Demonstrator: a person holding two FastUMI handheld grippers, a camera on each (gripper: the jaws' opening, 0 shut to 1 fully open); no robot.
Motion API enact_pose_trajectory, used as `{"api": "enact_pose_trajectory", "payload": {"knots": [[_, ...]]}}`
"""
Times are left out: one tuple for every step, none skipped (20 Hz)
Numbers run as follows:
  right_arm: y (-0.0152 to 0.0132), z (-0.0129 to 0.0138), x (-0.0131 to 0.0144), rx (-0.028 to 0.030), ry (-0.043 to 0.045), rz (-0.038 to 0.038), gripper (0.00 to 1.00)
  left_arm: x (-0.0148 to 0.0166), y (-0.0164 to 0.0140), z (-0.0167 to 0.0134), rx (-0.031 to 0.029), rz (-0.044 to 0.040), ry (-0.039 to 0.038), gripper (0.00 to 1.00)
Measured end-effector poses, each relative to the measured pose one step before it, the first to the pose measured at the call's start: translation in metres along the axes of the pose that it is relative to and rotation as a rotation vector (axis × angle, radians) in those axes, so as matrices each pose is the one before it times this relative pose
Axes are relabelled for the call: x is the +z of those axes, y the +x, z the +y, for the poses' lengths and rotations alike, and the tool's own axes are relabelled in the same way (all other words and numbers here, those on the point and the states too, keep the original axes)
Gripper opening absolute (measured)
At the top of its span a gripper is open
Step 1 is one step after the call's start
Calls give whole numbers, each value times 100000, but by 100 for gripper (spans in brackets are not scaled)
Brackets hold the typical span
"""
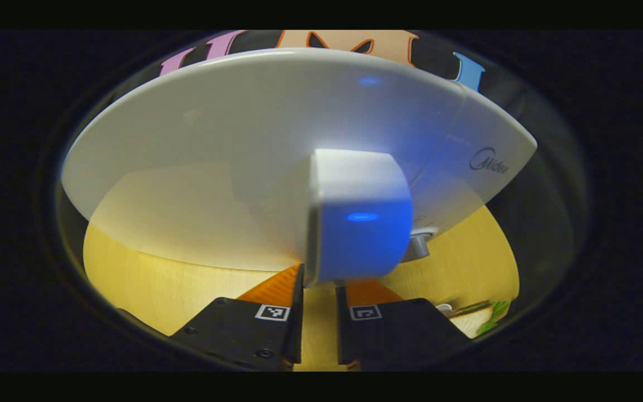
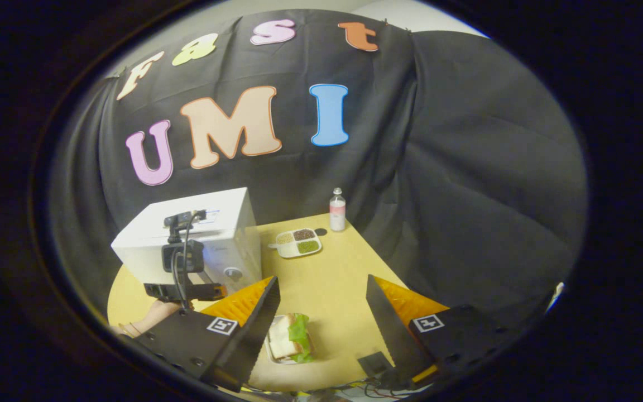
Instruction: Open the microwave oven with the left hand, put the food in, and close the microwave oven.
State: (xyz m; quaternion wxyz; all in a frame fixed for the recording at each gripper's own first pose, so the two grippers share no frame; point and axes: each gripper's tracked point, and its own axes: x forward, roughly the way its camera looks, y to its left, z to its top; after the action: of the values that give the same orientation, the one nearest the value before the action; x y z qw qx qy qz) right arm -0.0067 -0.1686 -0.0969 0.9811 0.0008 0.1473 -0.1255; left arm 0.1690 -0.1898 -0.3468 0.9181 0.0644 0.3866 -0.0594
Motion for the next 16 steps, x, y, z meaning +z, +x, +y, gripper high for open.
{"api": "enact_pose_trajectory", "payload": {"knots": [[-58, 29, -297, 1062, 901, 445, 92, 58, 105, 36, 1703, -240, 2373, 20], [-93, 18, -184, 830, 991, 310, 92, 34, -13, 27, 836, -601, 185, 17], [91, -11, -368, 450, 826, 746, 92, -29, -79, 24, -189, -532, -1431, 22], [-82, -36, -292, 119, 723, 676, 92, -72, -115, -42, -580, -182, -1490, 19], [-152, 64, -250, 362, 899, 345, 92, -55, 82, 71, -448, 126, 405, 18], [-172, 111, -124, 863, 817, 165, 92, -23, 5, 21, -77, 64, 905, 14], [-173, 159, -306, 835, 392, 312, 92, 23, -72, -53, 109, -374, 516, 14], [-156, 53, -281, 573, -11, 431, 92, 53, 39, -27, 115, -863, 63, 14], [-118, -30, -245, 276, 64, 292, 92, -5, -40, 3, -20, -1028, 473, 12], [-189, -66, -151, 183, 638, 386, 92, 31, -68, 12, 35, -1460, 650, 9], [-210, -16, -144, 322, 1199, 96, 92, 75, 5, -19, 158, -1826, 1051, 9], [-320, -102, -108, 393, 1233, -9, 92, 15, 51, 10, -26, -1403, 791, 5], [-257, -109, -199, 377, 873, 125, 92, 15, -20, 5, -249, -949, 16, 6], [-222, -280, -121, 100, 472, 45, 92, -63, 61, -30, 34, -1230, -923, 6], [-171, -457, -238, -233, 142, 27, 92, 106, -105, 4, 302, -1292, -871, 4], [-246, -490, -146, -189, 298, 276, 92, 120, -61, 56, 752, -1338, -623, 6]]}}
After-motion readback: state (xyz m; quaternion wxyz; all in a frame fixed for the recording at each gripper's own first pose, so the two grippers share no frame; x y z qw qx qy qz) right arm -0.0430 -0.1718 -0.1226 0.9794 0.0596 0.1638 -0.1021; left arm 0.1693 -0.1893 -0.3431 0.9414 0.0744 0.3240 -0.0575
